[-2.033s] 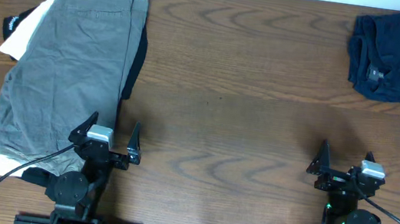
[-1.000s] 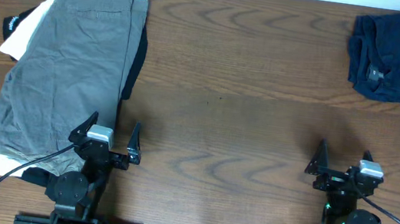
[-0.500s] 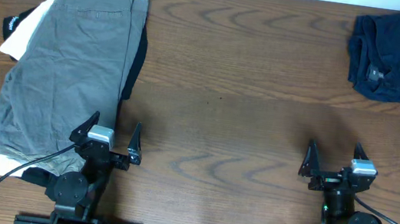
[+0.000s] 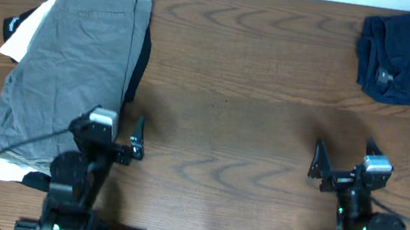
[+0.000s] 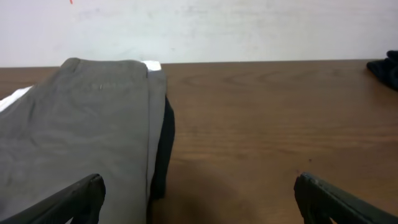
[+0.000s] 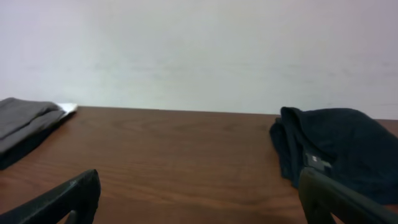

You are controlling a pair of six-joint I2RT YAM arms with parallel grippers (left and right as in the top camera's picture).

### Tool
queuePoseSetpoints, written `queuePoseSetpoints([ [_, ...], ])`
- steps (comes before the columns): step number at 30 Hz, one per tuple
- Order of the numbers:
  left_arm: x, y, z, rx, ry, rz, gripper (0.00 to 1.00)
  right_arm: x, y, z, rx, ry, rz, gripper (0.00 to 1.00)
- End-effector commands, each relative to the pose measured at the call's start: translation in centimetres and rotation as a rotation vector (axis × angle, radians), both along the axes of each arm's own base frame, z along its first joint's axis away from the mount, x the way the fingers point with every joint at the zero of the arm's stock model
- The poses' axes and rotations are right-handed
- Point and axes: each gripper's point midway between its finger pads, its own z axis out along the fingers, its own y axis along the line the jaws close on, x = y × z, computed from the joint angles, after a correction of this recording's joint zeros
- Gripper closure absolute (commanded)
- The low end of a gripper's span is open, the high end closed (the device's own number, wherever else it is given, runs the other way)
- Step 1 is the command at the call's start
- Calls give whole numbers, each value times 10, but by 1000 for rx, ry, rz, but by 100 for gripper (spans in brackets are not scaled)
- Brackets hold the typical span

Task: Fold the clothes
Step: 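Move the left gripper over the grey pants on top of the stack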

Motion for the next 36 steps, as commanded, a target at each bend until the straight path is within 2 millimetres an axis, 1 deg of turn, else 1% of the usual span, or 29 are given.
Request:
queuePoseSetpoints([
  [1, 13, -3, 24, -4, 30, -11, 2, 7, 12, 19, -17, 19, 63, 1],
  [7, 32, -4, 39, 2, 161, -10, 2, 34, 19, 30, -9, 158, 106, 1],
  [11, 41, -5, 43, 7, 252, -10, 2, 51, 23, 34, 0, 263, 132, 1],
  [16, 48, -8, 39, 5, 349, -23, 2, 68, 29, 36, -16, 378, 177, 1],
  [19, 49, -22, 35, -29, 375, -101, 2, 74, 33, 34, -37, 431, 209, 1],
  [20, 50, -23, 33, -33, 383, -106, 2, 78, 33, 34, -36, 445, 211, 1],
  [24, 53, -29, 25, -47, 409, -135, 2, 91, 33, 34, -37, 433, 209, 1],
  [29, 55, -29, 19, -48, 429, -135, 2, 93, 33, 34, -34, 431, 209, 1],
  [31, 57, -29, 20, -50, 424, -133, 2, 91, 38, 34, -26, 435, 235, 1],
  [33, 59, -28, 22, -86, 423, -111, 2, 88, 47, 36, -10, 430, 295, 1],
  [36, 66, -28, 28, -131, 402, -90, 2, 87, 49, 35, -9, 435, 306, 1],
])
